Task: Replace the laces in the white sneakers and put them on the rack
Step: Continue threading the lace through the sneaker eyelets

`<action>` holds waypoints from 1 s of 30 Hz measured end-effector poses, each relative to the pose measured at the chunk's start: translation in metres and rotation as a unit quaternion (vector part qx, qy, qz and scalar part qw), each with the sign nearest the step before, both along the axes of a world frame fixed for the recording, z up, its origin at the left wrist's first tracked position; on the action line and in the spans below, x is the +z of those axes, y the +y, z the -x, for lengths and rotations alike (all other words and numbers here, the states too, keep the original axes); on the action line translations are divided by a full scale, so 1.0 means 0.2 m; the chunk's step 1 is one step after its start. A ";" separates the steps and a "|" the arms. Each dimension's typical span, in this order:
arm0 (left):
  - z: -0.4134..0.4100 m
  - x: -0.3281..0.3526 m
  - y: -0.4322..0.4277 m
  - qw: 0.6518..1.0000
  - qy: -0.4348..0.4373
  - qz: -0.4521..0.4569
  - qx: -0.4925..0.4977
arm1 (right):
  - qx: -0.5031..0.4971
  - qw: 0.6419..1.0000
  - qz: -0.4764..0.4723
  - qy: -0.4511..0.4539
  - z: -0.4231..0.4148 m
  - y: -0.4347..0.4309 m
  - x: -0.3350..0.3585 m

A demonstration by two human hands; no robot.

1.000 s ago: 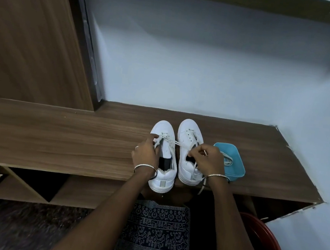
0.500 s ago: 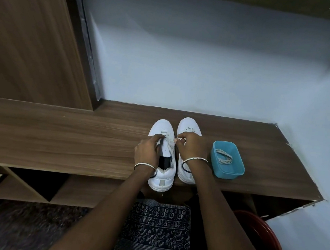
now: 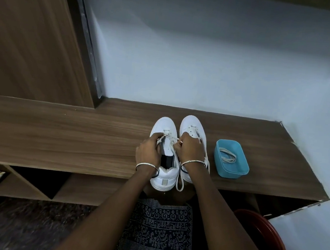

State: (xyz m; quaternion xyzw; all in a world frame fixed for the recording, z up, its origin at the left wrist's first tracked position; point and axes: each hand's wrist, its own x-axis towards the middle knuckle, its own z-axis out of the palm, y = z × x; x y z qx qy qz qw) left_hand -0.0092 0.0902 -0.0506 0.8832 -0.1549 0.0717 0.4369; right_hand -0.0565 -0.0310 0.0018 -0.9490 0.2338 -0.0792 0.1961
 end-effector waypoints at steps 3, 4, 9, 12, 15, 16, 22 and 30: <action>0.01 0.00 0.00 1.000 0.004 0.001 0.005 | 0.007 0.999 0.028 0.024 0.00 0.02 0.00; 0.00 0.01 0.00 1.000 0.007 -0.003 0.006 | 0.007 0.999 0.029 0.024 0.00 0.02 0.01; 0.00 0.02 0.01 0.999 0.046 0.004 0.000 | -0.009 0.999 -0.030 -0.007 0.01 0.00 0.03; -0.01 0.03 0.04 0.998 0.065 -0.002 -0.006 | -0.030 0.989 -0.135 -0.048 0.03 -0.04 0.10; -0.01 0.04 0.04 0.997 0.072 -0.004 0.000 | -0.060 0.971 -0.230 -0.010 0.02 -0.09 0.17; 0.00 0.05 0.03 0.997 0.075 -0.002 0.003 | -0.063 0.965 -0.256 0.003 0.02 -0.10 0.19; 0.02 0.11 -0.01 0.999 0.033 0.013 -0.007 | -0.040 0.912 -0.407 0.005 0.08 -0.09 0.26; -0.05 0.23 -0.11 0.990 -0.027 -0.124 -0.055 | 0.076 0.982 -0.161 0.060 0.16 -0.10 0.16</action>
